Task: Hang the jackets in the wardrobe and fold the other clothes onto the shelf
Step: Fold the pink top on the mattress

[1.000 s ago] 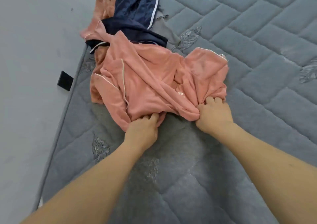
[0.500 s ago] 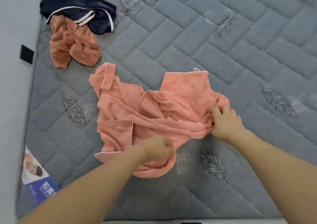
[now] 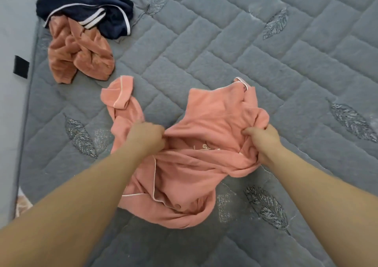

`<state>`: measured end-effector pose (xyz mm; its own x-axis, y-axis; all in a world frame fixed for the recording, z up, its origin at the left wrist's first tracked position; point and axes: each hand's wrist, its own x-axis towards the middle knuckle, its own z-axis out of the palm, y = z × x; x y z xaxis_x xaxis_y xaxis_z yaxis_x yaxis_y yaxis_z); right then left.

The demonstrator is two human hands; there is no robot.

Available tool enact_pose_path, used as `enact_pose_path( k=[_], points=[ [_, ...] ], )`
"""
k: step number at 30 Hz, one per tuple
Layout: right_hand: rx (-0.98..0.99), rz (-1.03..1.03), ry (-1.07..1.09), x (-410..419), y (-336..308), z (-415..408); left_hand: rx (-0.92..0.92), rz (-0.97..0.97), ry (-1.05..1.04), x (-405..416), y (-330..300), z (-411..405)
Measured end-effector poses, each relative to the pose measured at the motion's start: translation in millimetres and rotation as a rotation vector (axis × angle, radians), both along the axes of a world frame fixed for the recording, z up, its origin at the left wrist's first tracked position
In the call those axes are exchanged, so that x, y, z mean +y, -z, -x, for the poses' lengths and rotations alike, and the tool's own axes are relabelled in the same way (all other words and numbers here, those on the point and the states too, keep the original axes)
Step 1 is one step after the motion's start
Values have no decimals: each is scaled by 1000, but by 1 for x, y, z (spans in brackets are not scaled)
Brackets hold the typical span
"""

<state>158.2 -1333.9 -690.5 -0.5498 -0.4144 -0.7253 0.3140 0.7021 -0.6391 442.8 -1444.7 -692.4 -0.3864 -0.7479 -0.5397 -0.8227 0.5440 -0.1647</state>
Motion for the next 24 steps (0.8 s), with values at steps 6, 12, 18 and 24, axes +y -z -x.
enact_pose_path(
  k=[6,12,18,24],
  points=[
    [-173,173,-204,-46,-25,-7,-465,-137,-300,-2,-29,-48],
    [372,50,-388,-56,-34,10,437,-502,-894,-29,-20,22],
    [842,-111,-1003,-68,-40,18,544,-454,-631,-12,-27,-3],
    [822,20,-1687,-141,-37,-71,-68,-232,-283,10,-24,-85]
  ],
)
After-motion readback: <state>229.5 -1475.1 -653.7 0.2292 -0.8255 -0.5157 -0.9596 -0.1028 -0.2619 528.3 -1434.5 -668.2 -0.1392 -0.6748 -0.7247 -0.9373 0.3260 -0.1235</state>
